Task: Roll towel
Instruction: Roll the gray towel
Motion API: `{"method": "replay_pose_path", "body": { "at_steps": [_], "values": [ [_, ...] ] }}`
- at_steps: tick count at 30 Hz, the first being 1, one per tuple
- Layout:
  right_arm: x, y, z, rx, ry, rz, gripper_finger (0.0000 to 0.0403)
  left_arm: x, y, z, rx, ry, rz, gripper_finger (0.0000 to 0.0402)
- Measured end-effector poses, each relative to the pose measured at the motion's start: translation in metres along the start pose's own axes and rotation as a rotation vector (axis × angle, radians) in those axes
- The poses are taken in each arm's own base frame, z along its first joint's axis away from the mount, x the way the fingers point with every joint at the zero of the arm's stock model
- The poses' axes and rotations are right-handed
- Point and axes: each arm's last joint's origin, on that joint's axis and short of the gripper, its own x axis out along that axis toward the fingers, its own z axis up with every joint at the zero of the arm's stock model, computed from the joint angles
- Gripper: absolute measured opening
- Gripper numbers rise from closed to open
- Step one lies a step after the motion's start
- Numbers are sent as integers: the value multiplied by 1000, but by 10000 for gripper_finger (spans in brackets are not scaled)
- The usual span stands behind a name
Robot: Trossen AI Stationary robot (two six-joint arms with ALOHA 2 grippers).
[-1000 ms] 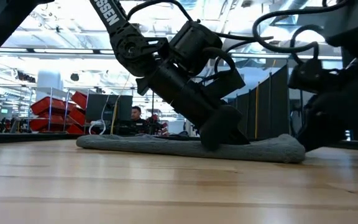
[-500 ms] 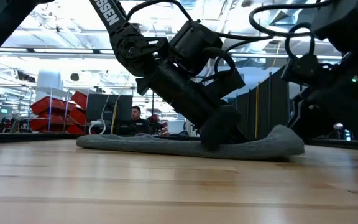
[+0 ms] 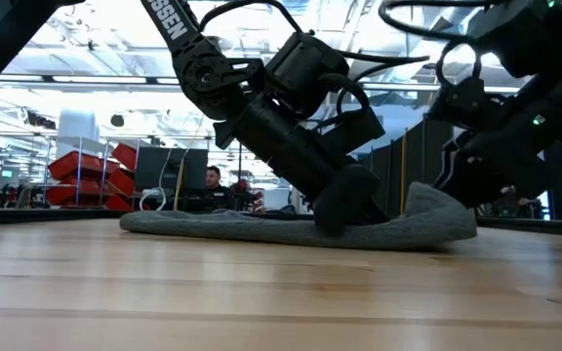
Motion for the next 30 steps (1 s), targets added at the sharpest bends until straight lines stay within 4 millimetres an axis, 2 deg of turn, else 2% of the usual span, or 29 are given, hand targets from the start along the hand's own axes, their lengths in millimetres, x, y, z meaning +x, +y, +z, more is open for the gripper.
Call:
{"method": "replay_pose_path", "body": {
  "at_steps": [13,26,30],
  "values": [
    [10,-14,18,-56,-91,-26,140,0,1,0,7,-1,1,15],
    [14,-22,20,-41,-88,-41,140,1,4,-1,5,0,6,15],
    [13,-22,16,-1,-53,-45,140,1,5,-1,4,3,5,15]
  ]
}}
